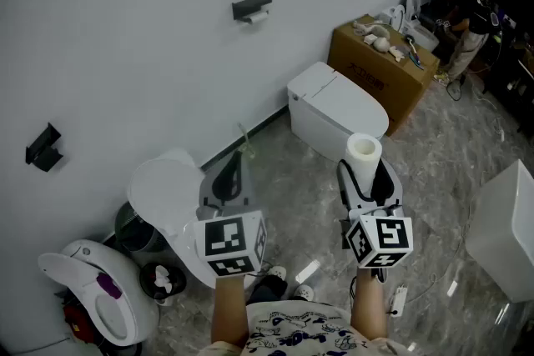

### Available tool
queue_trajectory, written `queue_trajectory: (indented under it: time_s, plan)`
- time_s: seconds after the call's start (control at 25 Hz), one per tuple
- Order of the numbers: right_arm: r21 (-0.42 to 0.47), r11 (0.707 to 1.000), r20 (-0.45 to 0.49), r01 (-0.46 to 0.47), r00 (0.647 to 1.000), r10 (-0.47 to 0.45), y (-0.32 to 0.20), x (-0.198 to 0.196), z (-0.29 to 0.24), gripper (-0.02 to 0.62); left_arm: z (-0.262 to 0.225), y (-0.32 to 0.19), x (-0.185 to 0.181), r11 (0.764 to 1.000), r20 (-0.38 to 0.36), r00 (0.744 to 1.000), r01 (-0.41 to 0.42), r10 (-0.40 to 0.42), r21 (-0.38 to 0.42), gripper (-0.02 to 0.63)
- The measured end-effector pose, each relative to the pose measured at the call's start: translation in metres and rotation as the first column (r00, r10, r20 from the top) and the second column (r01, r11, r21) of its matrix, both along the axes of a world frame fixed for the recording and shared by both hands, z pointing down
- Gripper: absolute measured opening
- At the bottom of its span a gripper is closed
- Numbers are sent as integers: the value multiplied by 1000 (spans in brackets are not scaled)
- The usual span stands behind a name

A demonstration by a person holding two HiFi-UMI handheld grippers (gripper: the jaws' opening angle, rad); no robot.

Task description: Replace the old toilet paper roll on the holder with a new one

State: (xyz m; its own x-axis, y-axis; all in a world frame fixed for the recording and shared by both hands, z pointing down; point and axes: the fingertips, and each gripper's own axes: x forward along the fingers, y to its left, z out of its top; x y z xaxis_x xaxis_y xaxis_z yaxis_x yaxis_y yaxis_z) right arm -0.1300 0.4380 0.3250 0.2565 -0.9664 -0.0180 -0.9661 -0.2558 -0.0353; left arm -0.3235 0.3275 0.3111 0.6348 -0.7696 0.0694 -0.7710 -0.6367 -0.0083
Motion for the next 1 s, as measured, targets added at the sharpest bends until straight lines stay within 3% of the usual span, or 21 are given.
queue_trajectory:
  time_s: [1.0]
  plan:
    - [5, 1000, 8, -19, 1000, 19, -28, 9, 3, 311, 4, -34, 9, 1000, -15, 1000, -11, 11, -10, 5]
